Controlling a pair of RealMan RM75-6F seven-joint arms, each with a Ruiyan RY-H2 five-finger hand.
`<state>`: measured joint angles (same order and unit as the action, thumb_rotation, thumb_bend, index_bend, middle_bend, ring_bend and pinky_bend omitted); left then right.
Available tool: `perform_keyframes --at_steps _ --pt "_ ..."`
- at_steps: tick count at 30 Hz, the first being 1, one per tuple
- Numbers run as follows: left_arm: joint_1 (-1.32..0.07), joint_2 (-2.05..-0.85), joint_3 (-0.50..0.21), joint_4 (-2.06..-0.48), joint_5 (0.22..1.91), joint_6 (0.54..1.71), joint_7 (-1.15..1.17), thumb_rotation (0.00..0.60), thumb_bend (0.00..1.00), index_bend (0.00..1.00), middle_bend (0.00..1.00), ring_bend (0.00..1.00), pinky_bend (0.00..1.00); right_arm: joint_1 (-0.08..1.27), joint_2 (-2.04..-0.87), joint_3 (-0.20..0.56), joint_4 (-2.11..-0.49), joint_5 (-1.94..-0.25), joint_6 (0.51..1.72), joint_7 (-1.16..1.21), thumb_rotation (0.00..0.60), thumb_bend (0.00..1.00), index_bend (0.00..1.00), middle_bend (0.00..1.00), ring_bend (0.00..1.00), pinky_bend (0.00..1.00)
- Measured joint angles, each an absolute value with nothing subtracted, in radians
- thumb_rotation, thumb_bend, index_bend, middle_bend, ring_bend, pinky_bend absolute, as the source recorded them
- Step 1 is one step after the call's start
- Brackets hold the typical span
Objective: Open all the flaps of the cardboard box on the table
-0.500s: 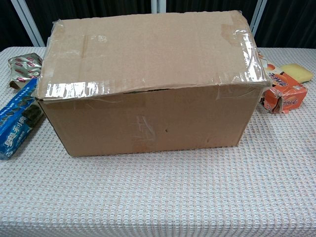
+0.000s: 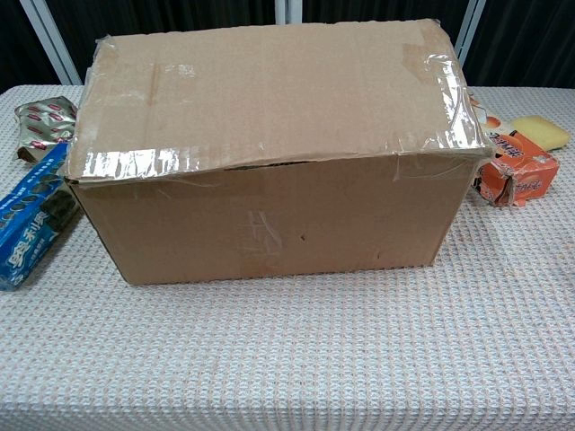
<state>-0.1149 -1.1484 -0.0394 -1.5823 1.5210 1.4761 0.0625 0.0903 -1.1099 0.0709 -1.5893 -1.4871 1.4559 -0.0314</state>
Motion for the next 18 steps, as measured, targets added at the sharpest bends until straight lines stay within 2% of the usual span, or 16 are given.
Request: perform_keyframes --at_steps 4,8,14,18 --pt "-0.138 -1.110 -0.052 -1.618 1.535 1.465 0.022 0.600 0.16 0.13 0.19 0.19 0.28 0.092 -1.105 0.070 -1.591 -1.496 1.458 -0.034 0.600 0.18 0.00 0.00 0.00 0.00" --pt "-0.190 -1.034 -0.081 -1.680 1.548 1.423 -0.005 0.600 0.21 0.13 0.19 0.19 0.28 0.094 -1.102 0.069 -1.601 -1.508 1.463 -0.034 0.600 0.18 0.00 0.00 0.00 0.00" --pt "-0.327 -0.902 -0.165 -1.797 1.529 1.274 -0.104 0.595 0.33 0.13 0.20 0.19 0.28 0.085 -1.108 0.065 -1.599 -1.509 1.478 -0.052 0.600 0.18 0.00 0.00 0.00 0.00" --pt "-0.433 -0.836 -0.222 -1.846 1.476 1.122 -0.186 0.514 0.35 0.13 0.20 0.19 0.28 0.072 -1.109 0.060 -1.588 -1.502 1.487 -0.041 0.600 0.18 0.00 0.00 0.00 0.00"
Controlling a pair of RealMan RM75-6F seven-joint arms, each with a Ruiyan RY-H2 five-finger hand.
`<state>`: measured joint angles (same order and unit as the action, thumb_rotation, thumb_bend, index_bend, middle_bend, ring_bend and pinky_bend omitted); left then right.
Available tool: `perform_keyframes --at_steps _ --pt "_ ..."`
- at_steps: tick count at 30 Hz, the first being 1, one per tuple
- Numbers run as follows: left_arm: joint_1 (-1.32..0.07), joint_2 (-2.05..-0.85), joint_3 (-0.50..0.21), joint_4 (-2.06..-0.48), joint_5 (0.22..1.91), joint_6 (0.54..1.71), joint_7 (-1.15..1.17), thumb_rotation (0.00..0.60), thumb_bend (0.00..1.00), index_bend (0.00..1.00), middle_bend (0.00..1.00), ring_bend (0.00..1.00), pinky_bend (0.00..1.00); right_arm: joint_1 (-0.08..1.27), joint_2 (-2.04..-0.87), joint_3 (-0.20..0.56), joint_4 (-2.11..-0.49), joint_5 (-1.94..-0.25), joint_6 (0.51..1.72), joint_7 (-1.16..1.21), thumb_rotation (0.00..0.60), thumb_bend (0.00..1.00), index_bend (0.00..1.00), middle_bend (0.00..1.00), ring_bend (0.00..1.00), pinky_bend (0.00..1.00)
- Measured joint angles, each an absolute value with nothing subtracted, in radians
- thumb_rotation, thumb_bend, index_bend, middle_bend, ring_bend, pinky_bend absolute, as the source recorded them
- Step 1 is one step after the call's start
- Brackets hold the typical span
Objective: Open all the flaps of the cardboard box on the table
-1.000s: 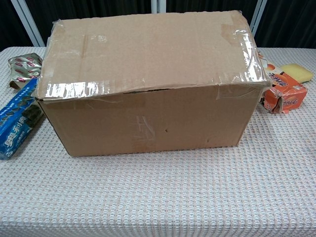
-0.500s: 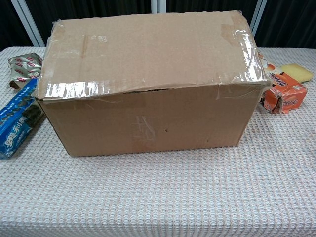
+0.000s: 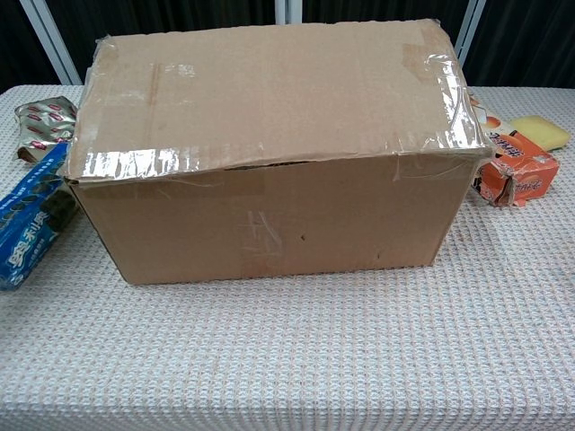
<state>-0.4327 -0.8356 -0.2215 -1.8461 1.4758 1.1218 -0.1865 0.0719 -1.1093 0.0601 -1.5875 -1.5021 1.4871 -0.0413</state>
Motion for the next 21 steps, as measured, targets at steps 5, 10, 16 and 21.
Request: perform_keyframes --at_steps 5,10,16,21 --pt "-0.562 -0.800 -0.270 -1.868 1.391 0.934 -0.236 0.474 0.35 0.13 0.20 0.19 0.28 0.059 -1.109 0.055 -1.577 -1.502 1.501 -0.029 0.600 0.18 0.00 0.00 0.00 0.00" --pt "-0.696 -0.811 -0.300 -1.866 1.278 0.762 -0.231 0.459 0.36 0.13 0.21 0.19 0.28 0.048 -1.114 0.052 -1.570 -1.504 1.515 -0.020 0.600 0.18 0.00 0.00 0.00 0.00" --pt "-0.814 -0.871 -0.306 -1.853 1.171 0.634 -0.195 0.444 0.36 0.13 0.23 0.19 0.29 0.040 -1.126 0.057 -1.563 -1.493 1.524 -0.021 0.600 0.18 0.00 0.00 0.00 0.00" --pt "-0.868 -0.910 -0.292 -1.829 1.112 0.589 -0.152 0.438 0.37 0.13 0.24 0.19 0.29 0.038 -1.126 0.060 -1.563 -1.493 1.527 -0.020 0.600 0.18 0.00 0.00 0.00 0.00"
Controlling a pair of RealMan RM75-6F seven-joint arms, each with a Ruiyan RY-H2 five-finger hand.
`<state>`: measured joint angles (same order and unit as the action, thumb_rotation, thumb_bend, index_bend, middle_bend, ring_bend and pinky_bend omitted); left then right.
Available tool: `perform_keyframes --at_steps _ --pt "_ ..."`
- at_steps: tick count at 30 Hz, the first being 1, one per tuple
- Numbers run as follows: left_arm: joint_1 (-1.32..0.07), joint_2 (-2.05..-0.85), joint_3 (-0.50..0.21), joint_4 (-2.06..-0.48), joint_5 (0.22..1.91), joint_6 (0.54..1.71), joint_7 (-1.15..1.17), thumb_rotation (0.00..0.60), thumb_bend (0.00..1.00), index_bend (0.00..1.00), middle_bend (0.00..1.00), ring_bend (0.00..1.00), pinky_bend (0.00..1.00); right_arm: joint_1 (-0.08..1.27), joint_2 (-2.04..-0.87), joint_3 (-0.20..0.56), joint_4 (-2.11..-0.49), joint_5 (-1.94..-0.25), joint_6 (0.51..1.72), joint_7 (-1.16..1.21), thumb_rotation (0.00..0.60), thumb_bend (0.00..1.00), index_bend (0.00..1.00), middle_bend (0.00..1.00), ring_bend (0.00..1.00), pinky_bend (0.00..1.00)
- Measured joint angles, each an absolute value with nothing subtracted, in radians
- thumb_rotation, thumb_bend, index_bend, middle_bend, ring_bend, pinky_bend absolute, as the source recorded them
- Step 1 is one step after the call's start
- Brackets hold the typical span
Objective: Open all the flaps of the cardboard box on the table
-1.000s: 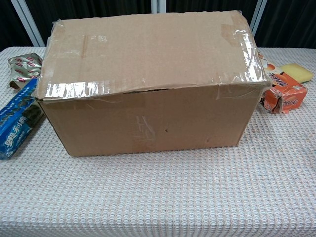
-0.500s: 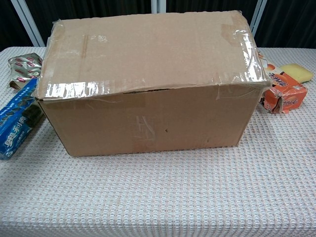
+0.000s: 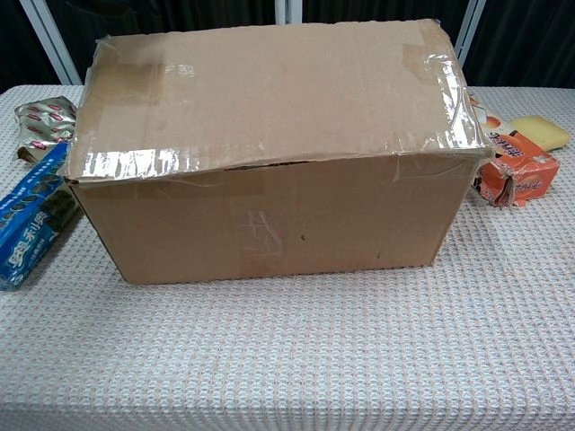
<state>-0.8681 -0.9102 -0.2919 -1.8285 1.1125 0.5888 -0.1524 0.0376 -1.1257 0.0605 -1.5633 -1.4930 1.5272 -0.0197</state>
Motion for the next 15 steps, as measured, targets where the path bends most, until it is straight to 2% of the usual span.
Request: perform_keyframes --at_steps 5,7,15 --pt "-0.909 -0.923 -0.270 -1.820 1.071 0.551 -0.115 0.437 0.38 0.13 0.27 0.19 0.29 0.038 -1.125 0.064 -1.561 -1.487 1.523 -0.014 0.600 0.18 0.00 0.00 0.00 0.00" --pt "-0.917 -0.922 -0.264 -1.826 1.063 0.548 -0.107 0.438 0.38 0.13 0.31 0.19 0.29 0.039 -1.125 0.066 -1.559 -1.485 1.521 -0.012 0.600 0.18 0.00 0.00 0.00 0.00" --pt "-0.890 -0.884 -0.290 -1.909 1.113 0.604 -0.155 0.435 0.38 0.13 0.36 0.19 0.29 0.044 -1.128 0.071 -1.549 -1.473 1.505 -0.006 0.600 0.18 0.00 0.00 0.00 0.00"
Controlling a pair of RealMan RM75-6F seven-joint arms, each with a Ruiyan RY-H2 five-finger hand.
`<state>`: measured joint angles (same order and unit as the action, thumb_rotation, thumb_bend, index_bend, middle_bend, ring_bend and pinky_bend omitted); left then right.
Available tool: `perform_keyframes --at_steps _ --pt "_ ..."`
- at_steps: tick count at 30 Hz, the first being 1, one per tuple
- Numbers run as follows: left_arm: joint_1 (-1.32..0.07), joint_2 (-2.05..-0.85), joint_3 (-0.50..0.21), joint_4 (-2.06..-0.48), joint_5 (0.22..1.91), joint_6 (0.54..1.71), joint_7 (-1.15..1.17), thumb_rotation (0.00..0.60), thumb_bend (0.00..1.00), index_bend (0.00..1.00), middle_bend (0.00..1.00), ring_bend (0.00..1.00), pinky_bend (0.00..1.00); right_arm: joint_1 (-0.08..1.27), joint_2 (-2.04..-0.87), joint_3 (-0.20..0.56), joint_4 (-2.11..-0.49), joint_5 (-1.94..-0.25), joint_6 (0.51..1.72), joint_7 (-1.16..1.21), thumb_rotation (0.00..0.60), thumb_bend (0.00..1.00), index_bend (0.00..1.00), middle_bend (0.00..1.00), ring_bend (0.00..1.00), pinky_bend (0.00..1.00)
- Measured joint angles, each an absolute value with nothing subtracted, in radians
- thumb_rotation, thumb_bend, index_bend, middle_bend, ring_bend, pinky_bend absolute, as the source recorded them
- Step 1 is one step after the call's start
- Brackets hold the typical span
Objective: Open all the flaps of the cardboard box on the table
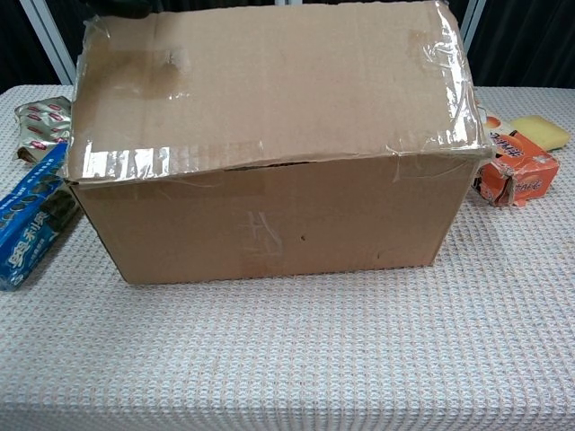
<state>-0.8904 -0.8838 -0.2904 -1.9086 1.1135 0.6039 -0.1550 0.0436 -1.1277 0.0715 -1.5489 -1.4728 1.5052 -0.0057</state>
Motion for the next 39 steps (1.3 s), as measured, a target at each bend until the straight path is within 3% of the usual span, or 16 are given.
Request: perform_keyframes --at_steps 12,17,24,29,33,36,39 --pt "-0.760 -0.637 -0.347 -2.158 1.364 0.718 -0.386 0.437 0.39 0.13 0.42 0.22 0.32 0.059 -1.133 0.080 -1.538 -1.468 1.484 0.002 0.600 0.18 0.00 0.00 0.00 0.00" --pt "-0.708 -0.497 -0.353 -2.224 1.505 0.750 -0.587 0.442 0.38 0.13 0.56 0.37 0.42 0.065 -1.135 0.081 -1.541 -1.479 1.484 0.000 0.600 0.18 0.00 0.00 0.00 0.00" --pt "-0.669 -0.323 -0.330 -2.230 1.799 0.808 -0.987 0.457 0.38 0.13 0.62 0.45 0.47 0.067 -1.142 0.076 -1.547 -1.498 1.495 -0.014 0.600 0.18 0.00 0.00 0.00 0.00" --pt "-0.654 -0.263 -0.291 -2.179 1.944 0.856 -1.152 0.495 0.38 0.13 0.62 0.49 0.50 0.064 -1.135 0.078 -1.554 -1.509 1.514 -0.016 0.600 0.18 0.00 0.00 0.00 0.00" --pt "-0.643 -0.271 -0.268 -2.141 1.943 0.880 -1.169 0.600 0.36 0.13 0.59 0.51 0.54 0.065 -1.124 0.087 -1.565 -1.529 1.540 -0.015 0.600 0.18 0.00 0.00 0.00 0.00" --pt "-0.626 -0.284 -0.267 -2.132 1.887 0.903 -1.108 0.600 0.36 0.15 0.51 0.46 0.53 0.074 -1.108 0.096 -1.587 -1.543 1.547 -0.018 0.600 0.18 0.00 0.00 0.00 0.00" --pt "-0.602 -0.307 -0.267 -2.126 1.804 0.933 -0.974 0.600 0.36 0.18 0.40 0.35 0.49 0.091 -1.082 0.107 -1.632 -1.557 1.541 -0.033 0.600 0.18 0.00 0.00 0.00 0.00"
